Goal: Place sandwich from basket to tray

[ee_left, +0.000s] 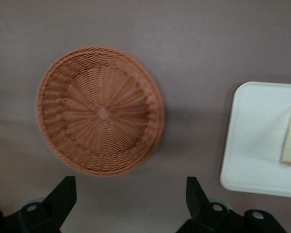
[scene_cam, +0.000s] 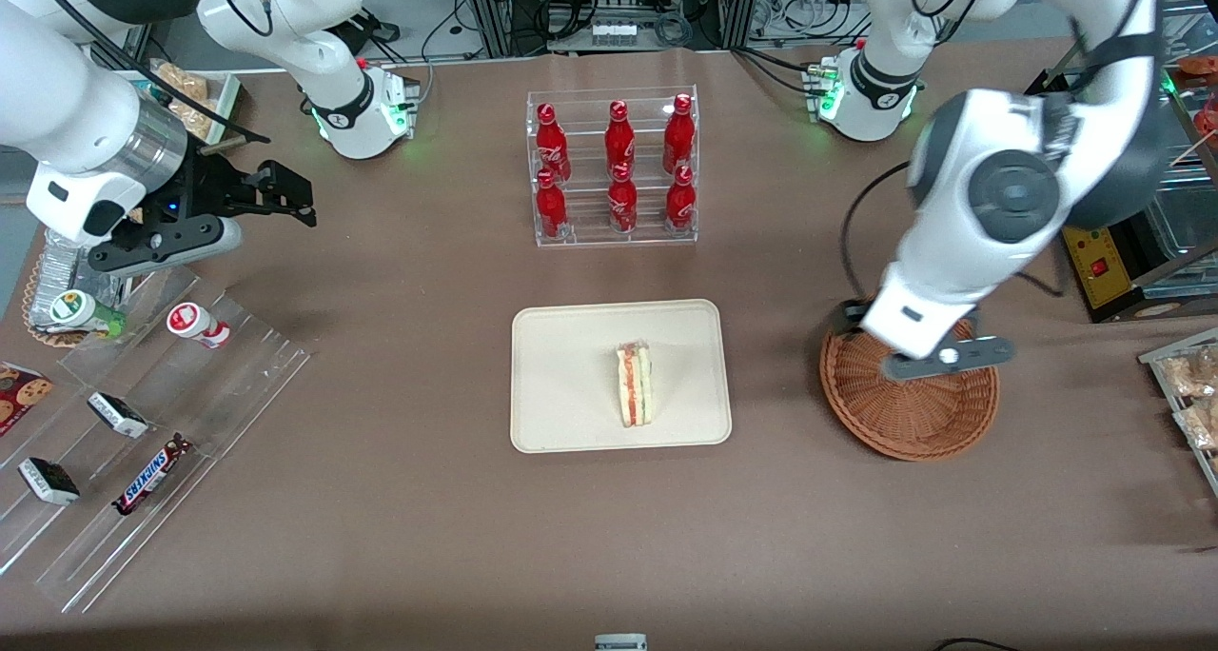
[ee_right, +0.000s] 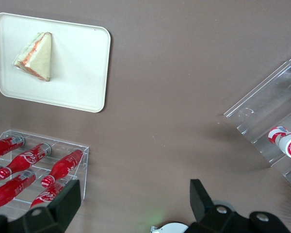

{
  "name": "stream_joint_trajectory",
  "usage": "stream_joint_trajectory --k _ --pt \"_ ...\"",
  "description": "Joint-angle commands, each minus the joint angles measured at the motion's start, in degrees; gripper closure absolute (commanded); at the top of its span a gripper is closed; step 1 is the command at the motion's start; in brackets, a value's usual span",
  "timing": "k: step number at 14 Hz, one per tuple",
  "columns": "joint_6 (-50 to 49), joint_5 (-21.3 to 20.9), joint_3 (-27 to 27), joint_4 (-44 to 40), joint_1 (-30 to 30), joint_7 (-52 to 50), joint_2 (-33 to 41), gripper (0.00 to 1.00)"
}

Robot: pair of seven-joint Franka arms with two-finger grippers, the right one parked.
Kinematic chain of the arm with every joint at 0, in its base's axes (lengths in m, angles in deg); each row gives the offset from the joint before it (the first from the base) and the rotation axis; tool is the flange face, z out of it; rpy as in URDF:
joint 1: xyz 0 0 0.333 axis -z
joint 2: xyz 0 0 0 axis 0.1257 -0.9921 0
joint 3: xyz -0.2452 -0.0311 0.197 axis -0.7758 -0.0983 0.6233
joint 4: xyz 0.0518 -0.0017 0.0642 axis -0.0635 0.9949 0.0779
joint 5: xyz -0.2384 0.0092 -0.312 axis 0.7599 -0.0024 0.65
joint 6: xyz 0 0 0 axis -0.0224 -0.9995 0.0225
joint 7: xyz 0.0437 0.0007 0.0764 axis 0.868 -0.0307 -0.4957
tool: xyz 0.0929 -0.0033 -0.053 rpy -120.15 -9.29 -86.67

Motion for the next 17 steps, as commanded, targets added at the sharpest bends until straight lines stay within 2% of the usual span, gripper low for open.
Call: stream_joint_trajectory --k 1,5,7,9,14,17 --pt "-3.5 0.7 -0.7 2.4 -4.8 7.3 5.4 0.0" --pt "-8.9 0.8 -1.0 2.1 -10.3 17.3 10.6 0.0" --pt "-11.1 3.0 -2.0 0.5 -14.7 24.7 11.9 0.0" --pt "-11.6 3.4 -1.7 -0.8 -16.6 29.5 13.0 0.0" --pt "-11.8 4.2 -0.1 -2.4 -16.5 29.9 12.5 0.0" --pt "-12.4 4.3 -0.2 -2.4 -16.2 25.8 12.7 0.0"
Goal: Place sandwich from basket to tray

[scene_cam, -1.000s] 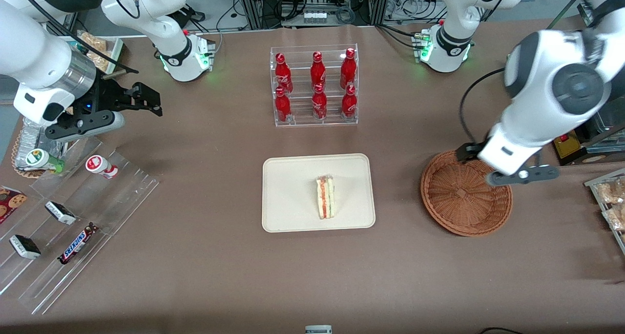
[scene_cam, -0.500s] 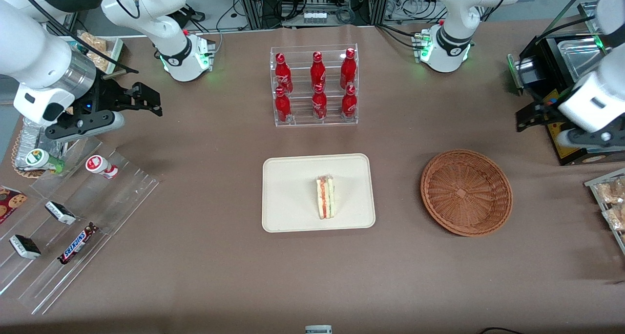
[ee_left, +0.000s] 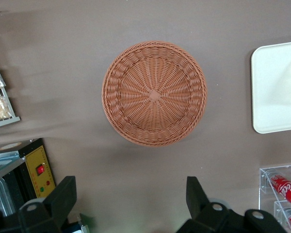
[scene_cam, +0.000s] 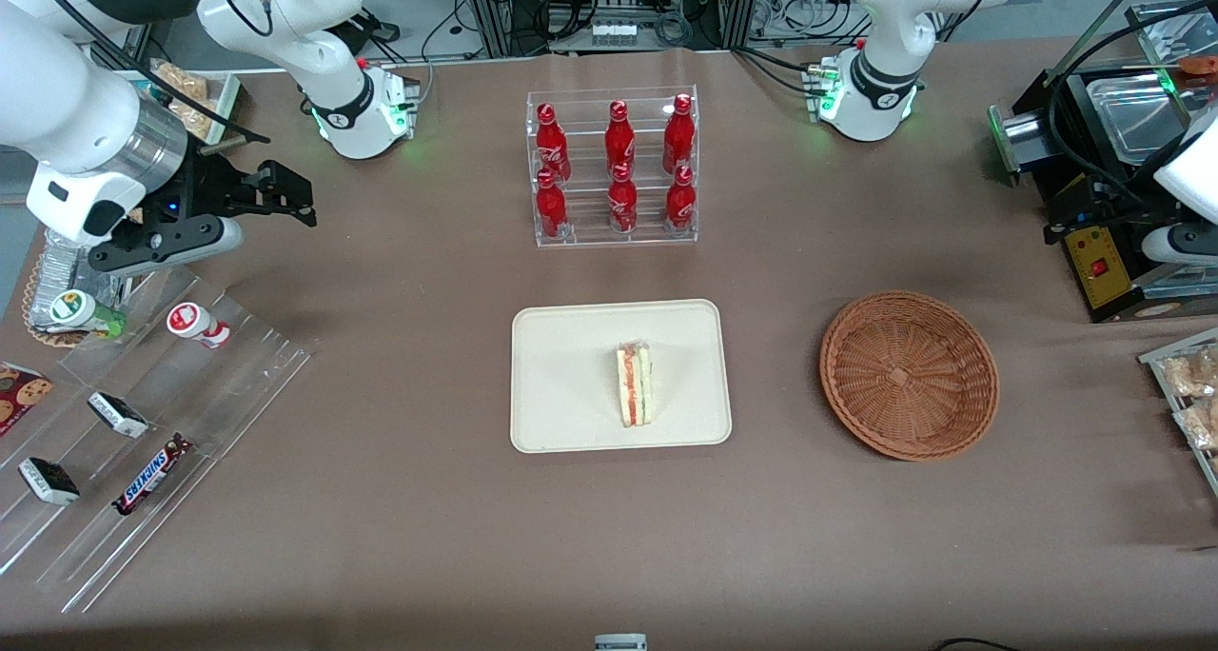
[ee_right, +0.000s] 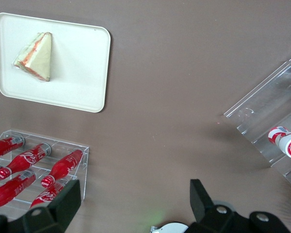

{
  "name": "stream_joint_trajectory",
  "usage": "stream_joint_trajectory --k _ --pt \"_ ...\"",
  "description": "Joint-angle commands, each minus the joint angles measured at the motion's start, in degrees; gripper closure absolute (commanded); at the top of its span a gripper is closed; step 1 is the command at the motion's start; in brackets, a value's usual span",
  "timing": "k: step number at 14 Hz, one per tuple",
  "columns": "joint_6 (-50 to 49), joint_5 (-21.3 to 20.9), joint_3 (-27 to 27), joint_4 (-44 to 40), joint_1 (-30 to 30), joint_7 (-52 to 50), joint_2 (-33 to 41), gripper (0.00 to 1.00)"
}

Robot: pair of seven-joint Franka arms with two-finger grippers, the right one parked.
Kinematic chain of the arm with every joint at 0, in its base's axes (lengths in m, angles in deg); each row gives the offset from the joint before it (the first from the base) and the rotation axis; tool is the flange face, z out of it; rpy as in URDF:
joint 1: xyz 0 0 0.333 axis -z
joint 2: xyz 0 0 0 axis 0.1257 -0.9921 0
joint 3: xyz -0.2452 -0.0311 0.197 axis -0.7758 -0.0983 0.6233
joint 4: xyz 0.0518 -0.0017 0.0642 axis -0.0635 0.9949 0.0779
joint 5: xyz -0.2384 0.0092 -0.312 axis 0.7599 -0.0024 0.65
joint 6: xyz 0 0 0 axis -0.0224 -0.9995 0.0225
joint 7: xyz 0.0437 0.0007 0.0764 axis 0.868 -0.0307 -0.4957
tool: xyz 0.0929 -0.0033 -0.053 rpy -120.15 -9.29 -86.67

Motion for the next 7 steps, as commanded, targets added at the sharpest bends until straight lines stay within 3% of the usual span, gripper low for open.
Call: stream_joint_trajectory --k 1,7 --pt "-1.9 0.8 -0.3 -1.6 0.2 -2.1 -0.3 0.0" --pt "-1.8 0.7 -0.2 -1.3 0.1 -1.9 -0.6 0.0"
